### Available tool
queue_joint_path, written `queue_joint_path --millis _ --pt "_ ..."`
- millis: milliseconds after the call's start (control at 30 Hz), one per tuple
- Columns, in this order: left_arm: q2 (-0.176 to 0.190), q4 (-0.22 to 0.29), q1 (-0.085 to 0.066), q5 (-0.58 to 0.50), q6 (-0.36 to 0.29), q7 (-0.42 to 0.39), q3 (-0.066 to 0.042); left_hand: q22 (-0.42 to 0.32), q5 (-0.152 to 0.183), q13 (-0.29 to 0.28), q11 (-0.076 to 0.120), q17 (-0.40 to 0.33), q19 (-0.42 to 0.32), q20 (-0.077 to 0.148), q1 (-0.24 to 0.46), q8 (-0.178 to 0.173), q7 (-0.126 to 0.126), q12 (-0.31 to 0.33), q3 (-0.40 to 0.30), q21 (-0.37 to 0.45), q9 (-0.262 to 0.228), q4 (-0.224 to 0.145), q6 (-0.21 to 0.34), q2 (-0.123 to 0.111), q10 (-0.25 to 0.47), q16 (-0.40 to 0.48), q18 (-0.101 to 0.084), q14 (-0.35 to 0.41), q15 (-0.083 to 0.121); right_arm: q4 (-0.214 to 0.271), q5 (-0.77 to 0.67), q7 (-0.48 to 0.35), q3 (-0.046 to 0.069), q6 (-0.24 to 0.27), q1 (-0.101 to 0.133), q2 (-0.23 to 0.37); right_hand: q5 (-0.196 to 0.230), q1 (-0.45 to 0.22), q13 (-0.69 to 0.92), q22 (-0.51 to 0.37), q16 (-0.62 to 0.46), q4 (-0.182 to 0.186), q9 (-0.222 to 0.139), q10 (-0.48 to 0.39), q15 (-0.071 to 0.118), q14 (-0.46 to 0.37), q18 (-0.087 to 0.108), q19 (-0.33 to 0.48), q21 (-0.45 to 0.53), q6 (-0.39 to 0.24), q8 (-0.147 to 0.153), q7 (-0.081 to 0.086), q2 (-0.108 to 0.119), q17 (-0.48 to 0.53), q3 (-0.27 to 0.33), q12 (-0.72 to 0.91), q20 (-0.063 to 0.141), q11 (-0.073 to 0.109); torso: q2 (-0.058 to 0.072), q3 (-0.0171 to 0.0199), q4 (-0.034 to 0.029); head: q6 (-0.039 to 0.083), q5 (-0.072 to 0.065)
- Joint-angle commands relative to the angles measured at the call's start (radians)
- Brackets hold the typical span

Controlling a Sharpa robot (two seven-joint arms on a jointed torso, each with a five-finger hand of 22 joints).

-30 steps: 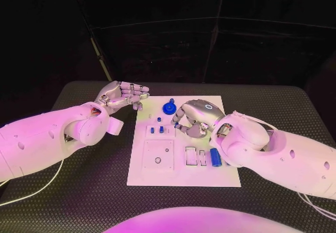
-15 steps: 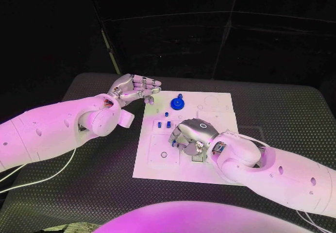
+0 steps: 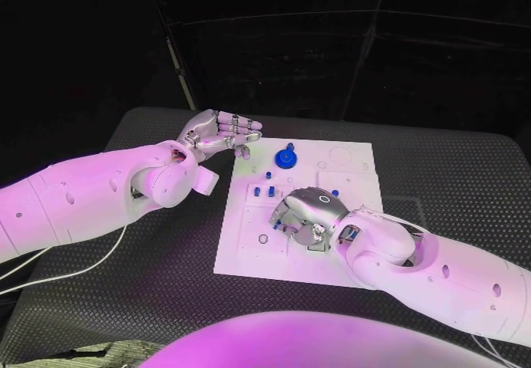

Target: Assemble the parts on the task board

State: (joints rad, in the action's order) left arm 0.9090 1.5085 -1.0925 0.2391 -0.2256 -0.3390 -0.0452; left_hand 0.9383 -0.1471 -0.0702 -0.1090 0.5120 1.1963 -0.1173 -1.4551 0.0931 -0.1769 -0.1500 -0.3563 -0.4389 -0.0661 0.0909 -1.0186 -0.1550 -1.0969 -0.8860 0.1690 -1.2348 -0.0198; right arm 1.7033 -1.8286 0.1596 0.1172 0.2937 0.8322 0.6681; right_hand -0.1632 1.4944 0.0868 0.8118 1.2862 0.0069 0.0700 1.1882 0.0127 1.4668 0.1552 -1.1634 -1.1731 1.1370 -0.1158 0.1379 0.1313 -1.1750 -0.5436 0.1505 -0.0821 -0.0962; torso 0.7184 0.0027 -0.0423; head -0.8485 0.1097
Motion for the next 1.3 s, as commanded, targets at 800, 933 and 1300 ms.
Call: queue_joint_path --millis 800,933,1300 --pt "-0.001 -0.002 -0.001 -0.004 0.017 -0.006 -0.001 -0.002 0.001 -0.001 -0.001 -0.002 -0.006 0.000 0.006 -0.006 0.001 -0.004 0.003 0.005 0.000 -0.004 0.009 0.009 0.005 0.003 0.012 0.008 -0.001 0.016 -0.053 0.021 -0.001 0.058 -0.002 0.019 -0.004 -0.013 0.001 0.009 0.008 -0.010 -0.001 0.035 0.002 0.038 -0.011 -0.001 -0.009 0.000 0.008 0.006 -0.003 -0.008 -0.002 -0.003 -0.006 0.025 -0.001 0.0002 0.0001 -0.008 0.006" --pt "-0.001 -0.002 -0.001 -0.004 0.018 -0.006 -0.001 -0.002 0.001 -0.001 -0.001 -0.002 -0.006 0.000 0.006 -0.006 0.001 -0.004 0.003 0.005 0.000 -0.004 0.009 0.009 0.005 0.003 0.012 0.008 -0.001 0.013 -0.058 0.027 -0.001 0.048 -0.002 0.017 -0.004 -0.014 0.001 0.010 0.008 -0.010 -0.001 0.035 0.002 0.038 -0.011 -0.002 -0.010 0.000 0.008 0.006 -0.003 -0.008 -0.002 -0.004 -0.006 0.025 -0.001 -0.0003 0.0001 -0.009 0.007" --pt "-0.002 -0.002 -0.001 -0.004 0.020 -0.005 -0.001 -0.002 0.000 -0.001 -0.001 -0.002 -0.006 -0.001 0.006 -0.006 0.002 -0.005 0.004 0.005 0.000 -0.004 0.010 0.009 0.006 0.003 0.012 0.009 -0.001 0.000 -0.077 0.048 -0.001 0.015 -0.001 0.010 0.001 -0.018 0.001 0.010 0.008 -0.013 -0.001 0.035 0.001 0.038 -0.011 -0.001 -0.011 0.001 0.008 0.007 -0.003 -0.008 -0.001 -0.005 -0.007 0.024 -0.001 -0.0002 0.0000 -0.014 0.009"
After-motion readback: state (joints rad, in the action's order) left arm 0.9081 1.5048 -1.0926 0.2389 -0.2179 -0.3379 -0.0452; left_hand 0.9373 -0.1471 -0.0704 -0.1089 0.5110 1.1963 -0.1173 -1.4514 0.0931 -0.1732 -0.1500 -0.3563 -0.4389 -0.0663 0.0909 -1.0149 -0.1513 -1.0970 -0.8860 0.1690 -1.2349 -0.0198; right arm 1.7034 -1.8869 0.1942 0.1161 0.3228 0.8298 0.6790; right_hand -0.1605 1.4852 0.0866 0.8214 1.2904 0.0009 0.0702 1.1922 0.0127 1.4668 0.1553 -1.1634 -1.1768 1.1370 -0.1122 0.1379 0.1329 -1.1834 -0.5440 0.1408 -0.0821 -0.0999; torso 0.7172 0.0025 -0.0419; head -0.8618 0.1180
